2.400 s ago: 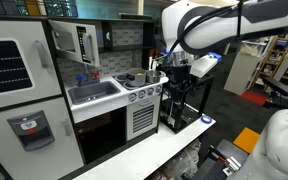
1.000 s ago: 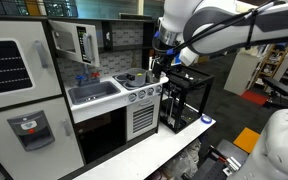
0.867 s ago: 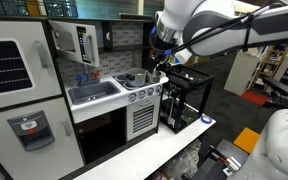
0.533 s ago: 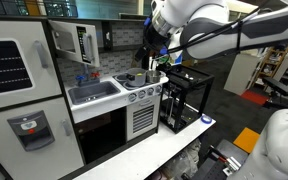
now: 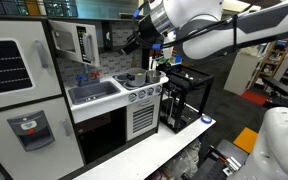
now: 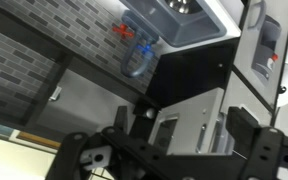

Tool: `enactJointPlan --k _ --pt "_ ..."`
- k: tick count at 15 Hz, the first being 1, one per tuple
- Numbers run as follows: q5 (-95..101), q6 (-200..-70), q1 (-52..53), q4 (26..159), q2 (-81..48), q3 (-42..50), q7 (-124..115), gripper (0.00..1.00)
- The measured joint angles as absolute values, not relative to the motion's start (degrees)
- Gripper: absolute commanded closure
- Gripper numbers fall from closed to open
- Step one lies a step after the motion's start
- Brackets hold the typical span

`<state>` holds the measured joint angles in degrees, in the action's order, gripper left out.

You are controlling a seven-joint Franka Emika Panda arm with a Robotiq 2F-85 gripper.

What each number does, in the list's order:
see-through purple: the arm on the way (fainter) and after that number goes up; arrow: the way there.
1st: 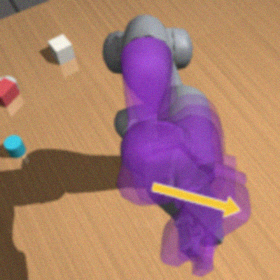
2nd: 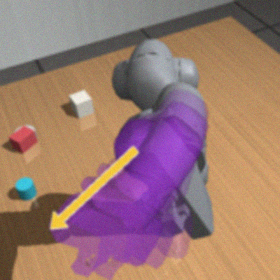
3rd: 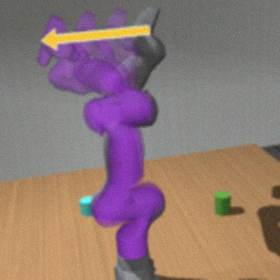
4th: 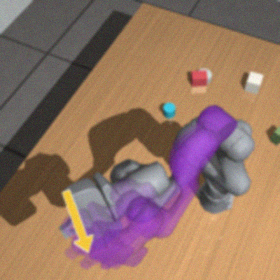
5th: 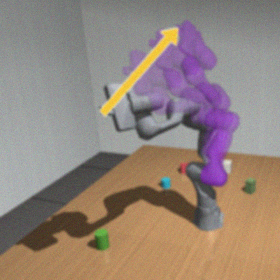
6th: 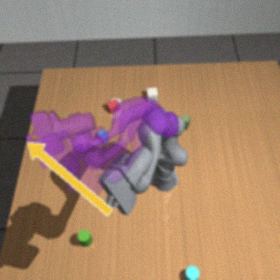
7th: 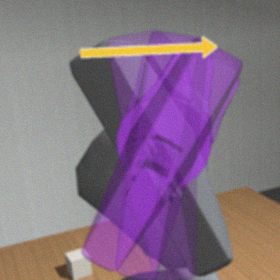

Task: Close the microwave door

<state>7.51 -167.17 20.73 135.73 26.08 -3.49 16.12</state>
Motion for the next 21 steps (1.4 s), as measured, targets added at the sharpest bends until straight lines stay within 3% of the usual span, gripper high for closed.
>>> enactJointPlan --k 5,9,13,21 --pt "-9.7 -168.6 42.9 136.8 26.9 10.5 36.3 0.00" --pt "-17.9 -162.0 58.4 136.8 31.1 21.8 48.2 0.00" --pt "-20.2 -151.7 61.6 136.6 35.5 26.5 53.5 0.00" --pt "-20.5 -151.1 61.1 136.5 35.6 25.9 53.6 0.00"
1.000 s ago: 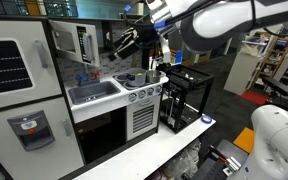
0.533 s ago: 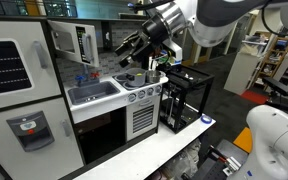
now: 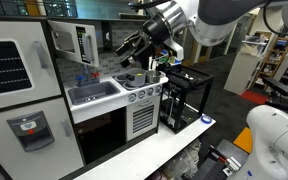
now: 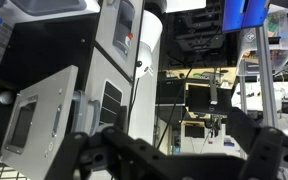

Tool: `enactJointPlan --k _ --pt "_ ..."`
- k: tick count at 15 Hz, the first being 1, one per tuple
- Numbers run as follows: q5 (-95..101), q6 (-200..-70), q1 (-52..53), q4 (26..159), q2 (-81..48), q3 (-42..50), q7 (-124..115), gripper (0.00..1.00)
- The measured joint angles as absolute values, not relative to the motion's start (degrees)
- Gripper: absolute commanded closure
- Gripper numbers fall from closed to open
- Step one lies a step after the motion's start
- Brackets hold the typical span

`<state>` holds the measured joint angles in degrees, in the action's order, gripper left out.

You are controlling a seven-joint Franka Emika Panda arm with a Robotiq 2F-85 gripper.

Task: Close the microwave door

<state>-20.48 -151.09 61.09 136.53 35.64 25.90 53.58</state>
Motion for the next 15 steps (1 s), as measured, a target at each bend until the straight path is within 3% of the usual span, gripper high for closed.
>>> enactJointPlan --k 15 --pt "-25.4 -151.2 62.0 131.1 30.4 26.3 57.3 0.00"
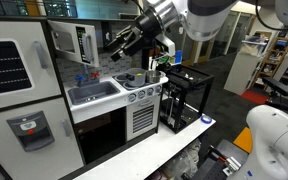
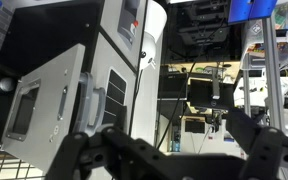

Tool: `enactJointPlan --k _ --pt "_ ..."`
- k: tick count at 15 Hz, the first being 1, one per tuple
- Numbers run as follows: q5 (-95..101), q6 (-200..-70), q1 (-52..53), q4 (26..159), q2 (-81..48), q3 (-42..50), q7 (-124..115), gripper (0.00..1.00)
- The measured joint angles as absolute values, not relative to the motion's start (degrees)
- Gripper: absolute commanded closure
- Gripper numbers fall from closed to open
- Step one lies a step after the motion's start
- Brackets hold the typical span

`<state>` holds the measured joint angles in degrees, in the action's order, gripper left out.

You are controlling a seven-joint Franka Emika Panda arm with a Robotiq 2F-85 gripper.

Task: Close the microwave door

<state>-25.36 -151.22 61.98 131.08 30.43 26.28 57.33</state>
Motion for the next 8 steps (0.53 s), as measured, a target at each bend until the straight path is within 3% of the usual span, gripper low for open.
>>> enactJointPlan --k 8 --pt "-41.2 -146.8 61.9 118.2 17.1 26.2 70.0 0.00"
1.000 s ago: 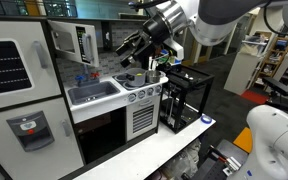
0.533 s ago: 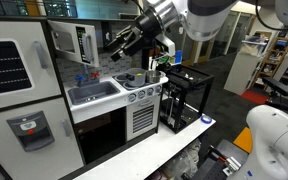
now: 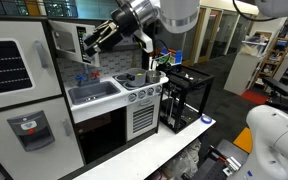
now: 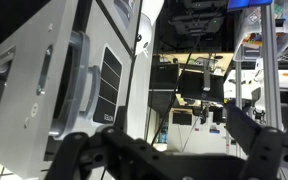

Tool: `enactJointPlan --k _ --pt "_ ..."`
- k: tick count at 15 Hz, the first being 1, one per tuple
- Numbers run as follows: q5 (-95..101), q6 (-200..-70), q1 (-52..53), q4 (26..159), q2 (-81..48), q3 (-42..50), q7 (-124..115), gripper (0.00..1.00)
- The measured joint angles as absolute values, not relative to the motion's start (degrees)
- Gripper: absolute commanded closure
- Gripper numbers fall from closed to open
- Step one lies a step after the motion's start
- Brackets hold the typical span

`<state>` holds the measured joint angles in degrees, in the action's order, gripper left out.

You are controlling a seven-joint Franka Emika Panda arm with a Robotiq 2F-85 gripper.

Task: Close the microwave door

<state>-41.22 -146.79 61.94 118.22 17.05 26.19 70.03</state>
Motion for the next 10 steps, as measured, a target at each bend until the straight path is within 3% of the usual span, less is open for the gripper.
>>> enactJointPlan --k 5,10 --pt "-45.6 -145.2 50.8 112.9 9.6 17.4 71.8 0.00" --pt "-31.9 -151.2 37.4 112.8 8.5 3.0 58.6 0.00"
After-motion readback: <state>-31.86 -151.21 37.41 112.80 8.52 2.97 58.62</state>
